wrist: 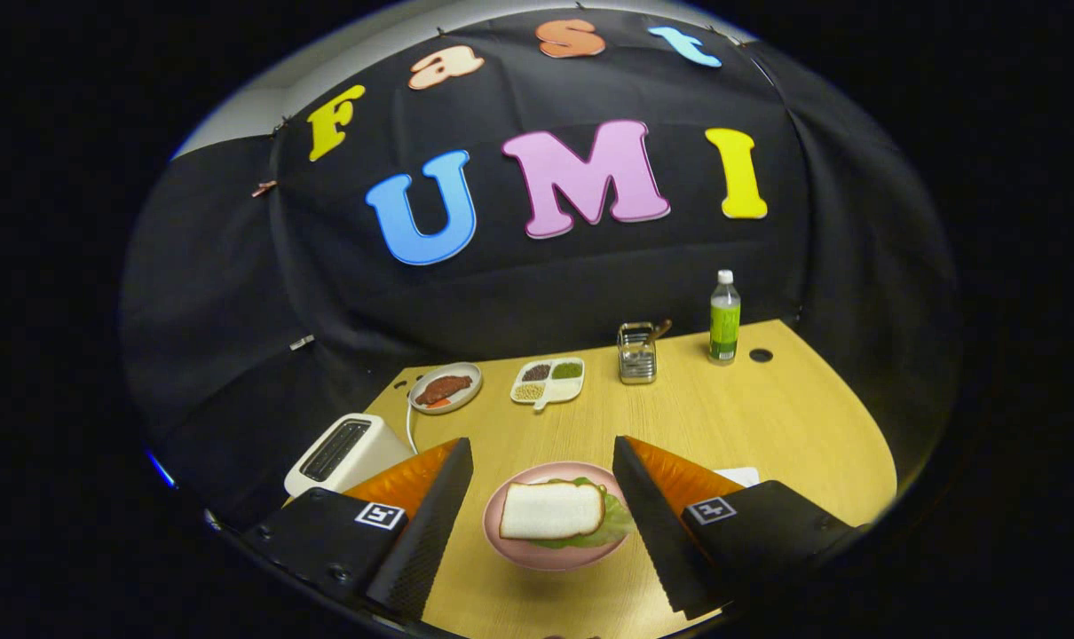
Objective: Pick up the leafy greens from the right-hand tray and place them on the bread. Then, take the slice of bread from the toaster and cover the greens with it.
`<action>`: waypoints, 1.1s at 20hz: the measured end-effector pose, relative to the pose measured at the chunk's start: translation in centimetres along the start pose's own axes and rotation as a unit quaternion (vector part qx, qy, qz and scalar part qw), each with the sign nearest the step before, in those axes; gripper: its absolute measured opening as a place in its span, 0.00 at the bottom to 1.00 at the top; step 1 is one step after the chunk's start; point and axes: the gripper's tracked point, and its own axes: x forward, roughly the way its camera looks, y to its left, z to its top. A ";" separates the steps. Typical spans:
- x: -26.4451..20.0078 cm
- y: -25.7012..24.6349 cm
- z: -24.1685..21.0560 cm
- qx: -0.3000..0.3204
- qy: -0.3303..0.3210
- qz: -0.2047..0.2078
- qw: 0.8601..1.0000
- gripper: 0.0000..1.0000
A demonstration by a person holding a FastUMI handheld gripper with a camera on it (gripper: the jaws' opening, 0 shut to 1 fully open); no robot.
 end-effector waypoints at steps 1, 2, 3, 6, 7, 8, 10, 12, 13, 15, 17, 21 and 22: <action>-0.8 0.5 1.1 -0.012 -0.012 0.001 1.000 0.99; -1.6 1.0 2.1 -0.024 -0.025 0.003 0.999 0.99; -2.4 1.7 3.1 -0.034 -0.036 0.005 0.999 0.99; -4.3 3.0 4.6 -0.060 -0.057 0.015 0.996 0.99; -5.1 3.5 5.2 -0.069 -0.064 0.018 0.995 0.99; -5.6 3.8 5.7 -0.078 -0.071 0.020 0.994 0.99; -6.6 4.6 6.6 -0.093 -0.088 0.022 0.991 0.99; -7.6 4.9 7.1 -0.112 -0.101 0.018 0.988 0.99; -7.8 4.9 7.2 -0.124 -0.104 0.013 0.987 0.99; -8.3 4.4 6.9 -0.142 -0.105 -0.005 0.984 0.98; -8.2 4.4 6.5 -0.138 -0.108 -0.016 0.984 0.97; -8.5 4.6 6.9 -0.129 -0.100 -0.020 0.986 0.99; -8.4 4.5 7.3 -0.126 -0.103 -0.022 0.986 0.99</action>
